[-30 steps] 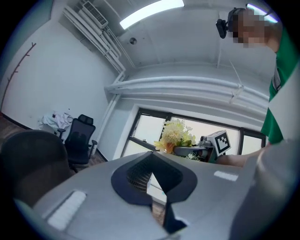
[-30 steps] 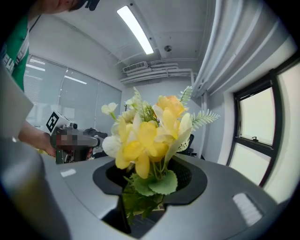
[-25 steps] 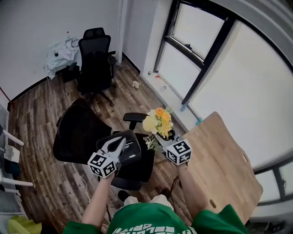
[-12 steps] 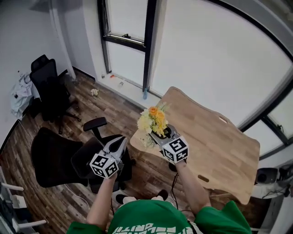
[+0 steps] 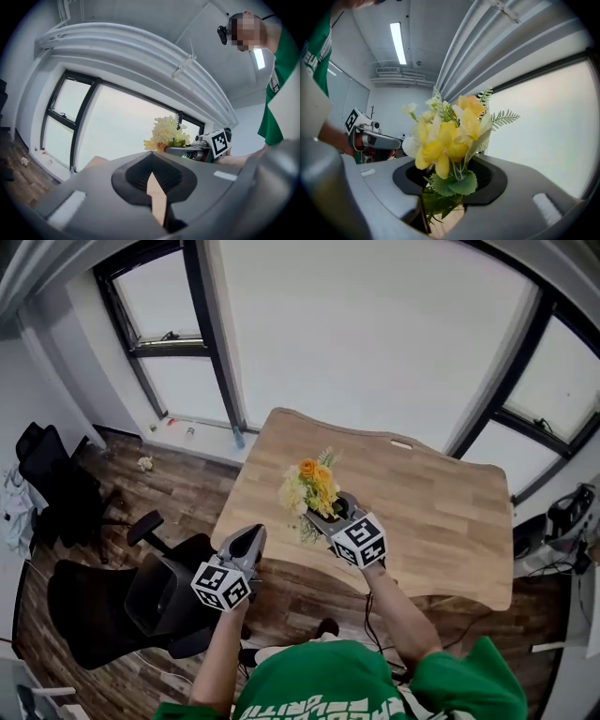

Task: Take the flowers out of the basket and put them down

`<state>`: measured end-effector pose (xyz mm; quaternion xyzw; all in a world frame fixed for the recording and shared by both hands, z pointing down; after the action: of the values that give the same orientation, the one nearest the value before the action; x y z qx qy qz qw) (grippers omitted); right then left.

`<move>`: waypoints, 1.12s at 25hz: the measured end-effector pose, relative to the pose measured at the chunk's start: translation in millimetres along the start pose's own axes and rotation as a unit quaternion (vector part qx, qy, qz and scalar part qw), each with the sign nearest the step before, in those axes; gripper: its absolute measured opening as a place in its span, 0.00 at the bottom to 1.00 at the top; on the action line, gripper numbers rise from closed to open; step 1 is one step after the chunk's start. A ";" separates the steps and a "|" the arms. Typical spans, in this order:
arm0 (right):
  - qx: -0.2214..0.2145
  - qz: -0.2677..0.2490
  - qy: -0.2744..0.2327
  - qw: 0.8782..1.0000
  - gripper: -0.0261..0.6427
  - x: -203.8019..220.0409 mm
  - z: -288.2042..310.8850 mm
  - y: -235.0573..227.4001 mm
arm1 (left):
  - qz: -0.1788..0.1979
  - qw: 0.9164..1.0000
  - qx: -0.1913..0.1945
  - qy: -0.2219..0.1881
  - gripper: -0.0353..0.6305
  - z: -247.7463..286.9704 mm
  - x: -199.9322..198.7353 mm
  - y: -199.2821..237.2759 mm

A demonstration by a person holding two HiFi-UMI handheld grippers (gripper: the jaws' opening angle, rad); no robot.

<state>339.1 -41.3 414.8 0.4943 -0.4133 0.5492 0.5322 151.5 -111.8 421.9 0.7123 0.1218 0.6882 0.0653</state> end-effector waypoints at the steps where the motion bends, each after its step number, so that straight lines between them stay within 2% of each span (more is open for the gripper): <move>1: 0.010 0.003 0.001 1.000 0.35 3.6 -11.1 -15.0 | -0.001 1.000 0.009 0.002 0.08 16.3 3.3 -6.2; 8: 0.088 0.022 0.005 0.996 0.35 22.6 -89.2 -102.2 | -0.013 0.997 0.081 0.014 0.08 120.5 20.3 -51.3; 13: 0.164 0.038 0.007 0.986 0.35 39.5 -157.0 -156.3 | -0.015 0.987 0.153 0.036 0.08 190.4 33.5 -90.1; 19: 0.254 0.057 0.020 0.965 0.35 66.7 -235.3 -197.0 | -0.016 0.969 0.241 0.054 0.08 258.6 49.0 -136.1; 25: 0.348 0.084 0.041 0.933 0.35 93.7 -302.3 -225.2 | -0.034 0.941 0.328 0.081 0.08 313.4 71.3 -175.8; 28: 0.379 0.104 0.057 0.918 0.35 102.1 -320.1 -241.2 | -0.041 0.929 0.357 0.088 0.08 339.6 69.3 -185.7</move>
<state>551.3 312.6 443.4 0.5812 -0.1914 0.7443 0.2676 475.9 110.4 425.3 0.6193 0.3940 0.6559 -0.1761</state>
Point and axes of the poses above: the fingertips, and each gripper's own axes: z forward along the fingers, y to its left, x out of its underside, the point moved 6 cm from there along -z, backward along the fingers, and after that the axes turned 15 degrees about x, right-handed, at the moved point
